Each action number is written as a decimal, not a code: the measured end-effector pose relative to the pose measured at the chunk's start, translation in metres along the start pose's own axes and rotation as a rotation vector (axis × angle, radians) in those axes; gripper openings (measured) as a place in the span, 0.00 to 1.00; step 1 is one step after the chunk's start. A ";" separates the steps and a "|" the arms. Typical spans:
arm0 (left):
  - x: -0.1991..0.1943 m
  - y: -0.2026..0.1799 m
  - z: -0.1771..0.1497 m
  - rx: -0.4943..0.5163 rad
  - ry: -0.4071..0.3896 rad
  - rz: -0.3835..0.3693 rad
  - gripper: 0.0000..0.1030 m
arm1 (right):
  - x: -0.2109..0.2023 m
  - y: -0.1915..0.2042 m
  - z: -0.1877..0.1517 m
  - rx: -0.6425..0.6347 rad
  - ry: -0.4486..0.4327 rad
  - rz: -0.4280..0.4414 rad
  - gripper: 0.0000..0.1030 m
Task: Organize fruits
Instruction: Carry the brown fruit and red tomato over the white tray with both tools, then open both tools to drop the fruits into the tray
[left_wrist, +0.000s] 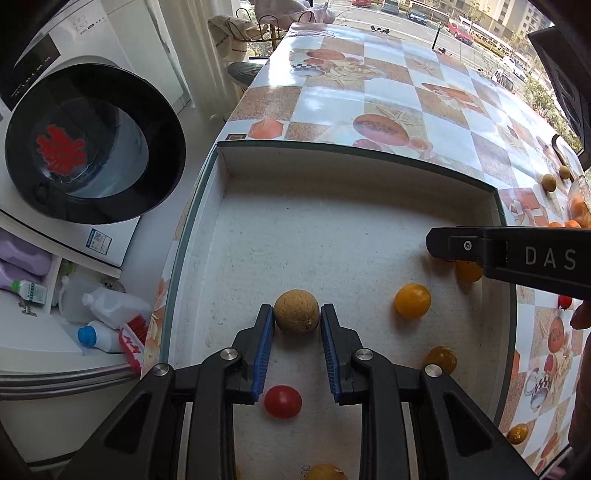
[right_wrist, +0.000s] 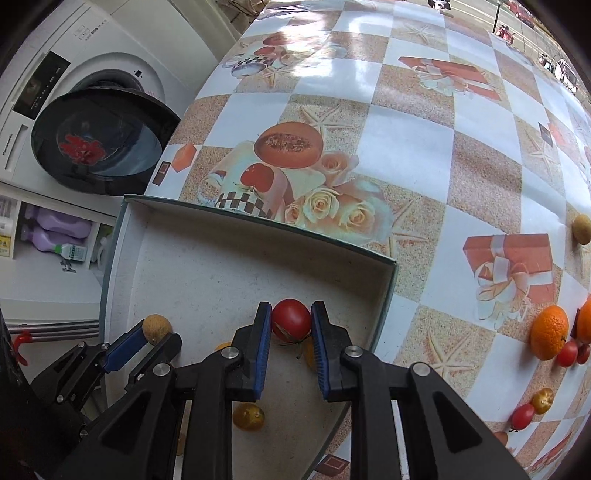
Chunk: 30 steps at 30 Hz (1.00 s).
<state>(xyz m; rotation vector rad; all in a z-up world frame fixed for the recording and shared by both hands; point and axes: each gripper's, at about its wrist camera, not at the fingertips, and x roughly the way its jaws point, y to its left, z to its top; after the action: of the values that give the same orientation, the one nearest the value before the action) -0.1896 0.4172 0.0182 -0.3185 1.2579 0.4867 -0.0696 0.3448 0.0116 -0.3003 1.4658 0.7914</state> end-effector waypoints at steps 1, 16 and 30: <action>0.000 0.001 0.000 -0.001 0.000 0.006 0.66 | 0.000 0.000 0.001 0.002 0.001 0.010 0.28; -0.028 -0.007 -0.007 0.032 -0.031 0.037 0.78 | -0.056 -0.013 -0.014 0.070 -0.079 0.068 0.84; -0.077 -0.095 -0.048 0.220 -0.062 -0.036 0.78 | -0.108 -0.153 -0.150 0.291 -0.047 -0.117 0.84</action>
<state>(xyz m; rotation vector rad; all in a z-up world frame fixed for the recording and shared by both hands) -0.1978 0.2985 0.0754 -0.1392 1.2306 0.3215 -0.0781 0.1083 0.0537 -0.1435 1.4819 0.4799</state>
